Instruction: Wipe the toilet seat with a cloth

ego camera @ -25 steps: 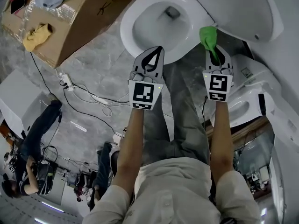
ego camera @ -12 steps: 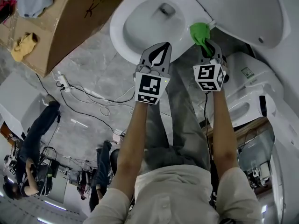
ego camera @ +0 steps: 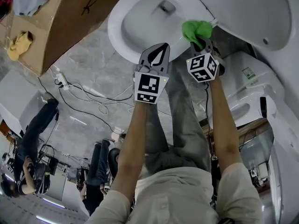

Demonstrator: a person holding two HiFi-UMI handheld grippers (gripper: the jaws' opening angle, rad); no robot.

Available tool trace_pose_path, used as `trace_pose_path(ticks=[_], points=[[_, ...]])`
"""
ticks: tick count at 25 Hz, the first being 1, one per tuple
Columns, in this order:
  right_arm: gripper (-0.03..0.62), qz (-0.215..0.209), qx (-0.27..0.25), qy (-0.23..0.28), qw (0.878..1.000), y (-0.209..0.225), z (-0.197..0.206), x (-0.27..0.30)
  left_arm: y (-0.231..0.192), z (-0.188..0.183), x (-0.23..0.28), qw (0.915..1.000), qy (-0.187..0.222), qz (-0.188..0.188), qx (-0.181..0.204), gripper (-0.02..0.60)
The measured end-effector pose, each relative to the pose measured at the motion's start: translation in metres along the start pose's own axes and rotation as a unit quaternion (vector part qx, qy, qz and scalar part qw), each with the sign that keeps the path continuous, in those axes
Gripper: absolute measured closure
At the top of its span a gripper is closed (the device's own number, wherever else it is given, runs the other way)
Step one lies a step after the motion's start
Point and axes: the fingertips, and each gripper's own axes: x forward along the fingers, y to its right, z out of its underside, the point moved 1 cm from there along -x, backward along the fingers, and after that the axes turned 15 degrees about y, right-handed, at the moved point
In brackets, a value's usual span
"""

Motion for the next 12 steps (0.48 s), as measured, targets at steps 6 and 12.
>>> trace_pose_path(ticks=[6,12], points=[[0.546,-0.006,0.004,0.004,1.0,-0.002,0.003,0.005,0.002,0.012,-0.006,1.0,-0.007,-0.002,-0.006,0.569],[0.546,-0.007,0.008,-0.006,1.0,-0.01,0.005,0.003,0.005,0.019,-0.014,0.9999,-0.009,0.005,-0.009,0.569]])
